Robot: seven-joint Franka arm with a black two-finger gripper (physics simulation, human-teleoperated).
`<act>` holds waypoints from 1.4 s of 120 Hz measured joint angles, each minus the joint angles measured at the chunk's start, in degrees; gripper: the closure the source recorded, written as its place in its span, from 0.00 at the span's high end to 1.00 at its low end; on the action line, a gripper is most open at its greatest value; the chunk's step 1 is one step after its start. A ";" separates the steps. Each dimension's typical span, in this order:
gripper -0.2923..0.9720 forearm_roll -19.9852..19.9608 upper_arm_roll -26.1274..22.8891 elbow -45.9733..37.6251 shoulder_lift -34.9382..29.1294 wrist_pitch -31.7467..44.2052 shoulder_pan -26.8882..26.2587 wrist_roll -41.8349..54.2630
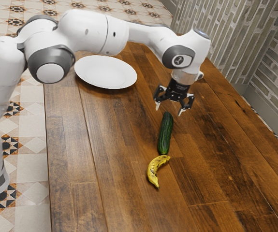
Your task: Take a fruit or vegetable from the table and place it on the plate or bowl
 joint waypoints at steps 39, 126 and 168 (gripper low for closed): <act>0.77 -0.29 0.37 -5.31 -1.40 3.19 -3.77 -3.42; 0.70 -1.91 0.04 -7.72 0.94 7.79 -4.71 -5.07; 0.52 -3.42 0.05 -7.76 2.37 8.10 -4.63 -5.03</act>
